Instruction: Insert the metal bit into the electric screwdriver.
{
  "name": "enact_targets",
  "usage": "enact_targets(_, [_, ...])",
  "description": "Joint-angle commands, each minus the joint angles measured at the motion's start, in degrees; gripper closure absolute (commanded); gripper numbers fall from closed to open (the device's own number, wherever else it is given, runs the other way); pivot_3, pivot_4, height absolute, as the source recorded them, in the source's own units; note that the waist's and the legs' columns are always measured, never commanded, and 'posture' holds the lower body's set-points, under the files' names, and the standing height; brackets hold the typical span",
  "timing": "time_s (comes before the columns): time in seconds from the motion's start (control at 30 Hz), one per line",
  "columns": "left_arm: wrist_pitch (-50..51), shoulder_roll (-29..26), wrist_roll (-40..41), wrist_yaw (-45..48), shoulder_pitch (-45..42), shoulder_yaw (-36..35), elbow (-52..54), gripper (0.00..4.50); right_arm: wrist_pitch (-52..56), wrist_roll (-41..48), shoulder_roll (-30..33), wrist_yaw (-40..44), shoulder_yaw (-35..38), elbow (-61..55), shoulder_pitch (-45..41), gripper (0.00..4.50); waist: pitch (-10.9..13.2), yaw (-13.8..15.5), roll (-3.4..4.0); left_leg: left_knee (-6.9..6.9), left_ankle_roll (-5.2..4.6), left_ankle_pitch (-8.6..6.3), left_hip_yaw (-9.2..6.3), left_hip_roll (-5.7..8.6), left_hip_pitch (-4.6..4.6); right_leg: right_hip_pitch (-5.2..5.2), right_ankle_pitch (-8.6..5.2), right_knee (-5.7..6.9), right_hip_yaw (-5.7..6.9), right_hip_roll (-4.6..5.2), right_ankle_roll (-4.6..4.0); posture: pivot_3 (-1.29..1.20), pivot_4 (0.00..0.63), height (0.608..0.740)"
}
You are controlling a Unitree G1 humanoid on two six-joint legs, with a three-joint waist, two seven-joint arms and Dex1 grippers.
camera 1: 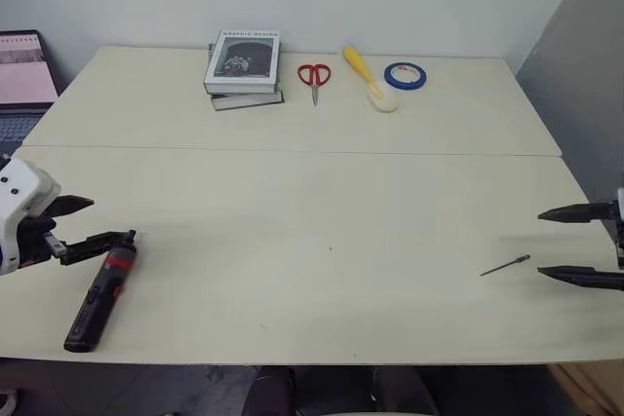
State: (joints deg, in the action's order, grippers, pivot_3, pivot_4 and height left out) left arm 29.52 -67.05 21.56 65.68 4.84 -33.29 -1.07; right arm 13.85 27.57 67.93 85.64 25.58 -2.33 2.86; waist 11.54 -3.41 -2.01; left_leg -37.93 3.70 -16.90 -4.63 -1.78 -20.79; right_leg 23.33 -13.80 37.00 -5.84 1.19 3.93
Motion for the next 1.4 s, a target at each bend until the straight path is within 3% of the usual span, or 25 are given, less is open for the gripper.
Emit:
enact_targets(0.03, [-0.58,-0.22,0.22,0.06,-0.4,-2.22,0.47,0.04,-0.98,-0.37,0.95,0.57,0.64,-0.11,-1.06,0.0,0.0,0.0,0.0,0.0,0.0,0.0,0.0,0.0,0.0,0.0,0.0,0.0,0.0,0.0,0.0,0.0,0.15,0.74])
enact_targets(0.5, [-3.66,0.67,-2.87,-1.7,3.54,-3.45,0.07,0.04,-1.16,-0.03,-0.14,-0.26,-0.71,1.06,-1.74,0.0,0.0,0.0,0.0,-0.01,0.0,0.0,0.01,0.0,0.02,-0.01,0.0,0.01,-0.01,0.0,0.0,0.0,0.15,0.74])
enact_targets(0.7, [-1.72,2.7,-2.49,-5.18,3.12,-5.07,1.34,0.04,0.97,1.11,-1.65,-3.53,-3.87,-0.1,-6.89,0.0,0.0,0.0,0.0,-0.04,0.0,0.0,0.0,0.0,0.02,0.0,0.02,0.04,-0.01,0.0,0.03,0.0,0.15,0.74])
enact_targets(0.87, [5.37,3.27,-1.15,-8.31,3.09,-5.37,5.86,0.04,1.22,1.33,-3.94,-5.09,-7.63,-2.96,-10.24,0.0,-0.01,0.0,-0.02,-0.04,0.0,0.0,-0.02,0.0,0.02,-0.02,0.09,0.05,0.01,0.0,0.14,0.0,0.15,0.74])
enact_targets(1.17, [29.88,3.87,0.71,-20.45,-2.41,-0.41,12.73,0.04,6.56,5.34,-10.84,-9.25,-15.04,-11.71,-19.59,0.0,0.0,0.02,0.01,-0.04,0.0,0.0,-0.1,0.0,0.02,-0.01,0.2,0.09,0.04,-0.01,0.33,0.0,0.15,0.74])
enact_targets(1.4, [35.71,-0.02,0.31,-21.17,-3.74,5.32,12.65,0.04,6.13,4.13,-12.62,-5.69,-22.4,-10.7,-27.98,0.0,-0.01,0.01,-0.02,-0.02,0.0,0.0,-0.13,0.0,-0.01,0.0,0.2,0.07,0.09,-0.01,0.31,0.0,0.15,0.74])
